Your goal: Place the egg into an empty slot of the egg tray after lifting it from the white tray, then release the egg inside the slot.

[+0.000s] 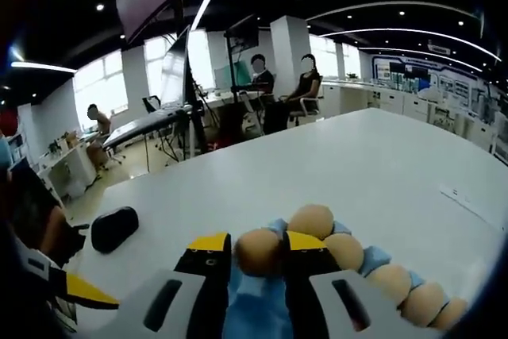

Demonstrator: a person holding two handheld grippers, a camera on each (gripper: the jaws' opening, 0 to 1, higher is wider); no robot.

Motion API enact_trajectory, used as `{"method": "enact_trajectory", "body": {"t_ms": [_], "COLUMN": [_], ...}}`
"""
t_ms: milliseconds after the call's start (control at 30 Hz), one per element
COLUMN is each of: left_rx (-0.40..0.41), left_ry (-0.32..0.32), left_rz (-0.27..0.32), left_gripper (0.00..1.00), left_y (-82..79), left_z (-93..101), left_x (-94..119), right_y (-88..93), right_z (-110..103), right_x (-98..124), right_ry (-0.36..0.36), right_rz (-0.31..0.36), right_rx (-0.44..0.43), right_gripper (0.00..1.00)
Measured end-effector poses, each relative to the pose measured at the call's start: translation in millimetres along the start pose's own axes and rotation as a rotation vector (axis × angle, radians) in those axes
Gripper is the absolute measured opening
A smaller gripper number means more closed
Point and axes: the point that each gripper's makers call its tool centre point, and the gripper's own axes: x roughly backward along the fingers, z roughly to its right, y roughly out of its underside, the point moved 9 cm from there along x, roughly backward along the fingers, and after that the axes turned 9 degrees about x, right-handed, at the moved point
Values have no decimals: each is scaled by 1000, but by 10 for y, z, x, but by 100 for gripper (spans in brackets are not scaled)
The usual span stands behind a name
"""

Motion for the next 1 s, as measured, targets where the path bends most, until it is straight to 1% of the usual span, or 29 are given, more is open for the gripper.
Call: {"method": "enact_trajectory", "body": {"t_ms": [133,300,433,500,700,767,867,1000], "left_rx": [-1,12,11,0,-9,-16,-28,-32], "left_ry": [-4,-14,-9,1,13,12,7,12], "left_rz": [4,18,34,28,42,44,35,34], "left_gripper": [98,99,100,100,100,100,100,100], "left_y": [-13,-32,-75,-101,-195,-218,-228,-229], "left_z": [3,-6,-3,23,23,38,54,160], "left_x": [-2,-34,-73,-95,-140,-172,-216,-250], "right_y": [-14,-96,-118,-112,-95,-91,-35,14], "right_z": [-7,53,122,169,280,286,271,310], "right_x": [49,164,320,402,715,811,972,1124], "right_ry": [0,5,19,21,46,47,52,62], "right_rz": [20,57,71,75,89,92,89,80], "right_rx": [-9,-2,9,8,25,34,50,77], "right_gripper": [31,35,39,40,45,46,47,48]}}
